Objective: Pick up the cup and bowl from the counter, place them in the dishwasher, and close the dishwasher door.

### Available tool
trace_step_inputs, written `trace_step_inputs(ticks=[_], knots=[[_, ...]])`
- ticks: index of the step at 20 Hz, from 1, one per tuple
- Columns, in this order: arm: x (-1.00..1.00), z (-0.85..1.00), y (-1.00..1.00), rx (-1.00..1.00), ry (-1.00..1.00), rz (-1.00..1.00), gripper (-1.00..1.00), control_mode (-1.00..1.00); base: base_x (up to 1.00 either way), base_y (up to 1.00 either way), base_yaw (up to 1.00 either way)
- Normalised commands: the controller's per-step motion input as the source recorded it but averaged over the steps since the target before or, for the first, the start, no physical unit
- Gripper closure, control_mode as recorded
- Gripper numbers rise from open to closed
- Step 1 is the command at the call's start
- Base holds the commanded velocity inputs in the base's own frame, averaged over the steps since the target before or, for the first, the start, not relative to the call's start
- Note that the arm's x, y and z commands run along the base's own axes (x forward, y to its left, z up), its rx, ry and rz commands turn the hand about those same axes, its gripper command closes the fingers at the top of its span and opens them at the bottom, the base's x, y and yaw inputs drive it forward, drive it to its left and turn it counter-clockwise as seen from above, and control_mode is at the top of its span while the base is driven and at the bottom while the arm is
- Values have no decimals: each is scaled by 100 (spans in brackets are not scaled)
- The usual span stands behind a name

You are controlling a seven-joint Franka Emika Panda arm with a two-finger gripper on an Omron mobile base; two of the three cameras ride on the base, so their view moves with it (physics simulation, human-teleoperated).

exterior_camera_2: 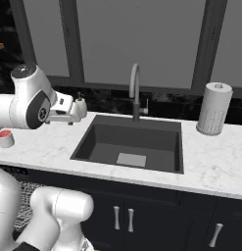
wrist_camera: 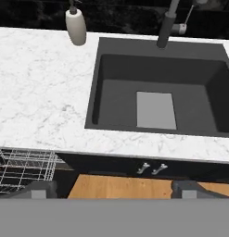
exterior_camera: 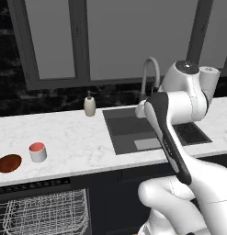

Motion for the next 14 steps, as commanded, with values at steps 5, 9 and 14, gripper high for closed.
trace_step_inputs(ticks=[5,9,14], knots=[[-27,0,10,0,-3,0,-100,100,-14,0,0],[0,0,0,0,0,0,-100,100,-58,-1,6],[0,0,0,0,0,0,-100,100,-17,-13,20]])
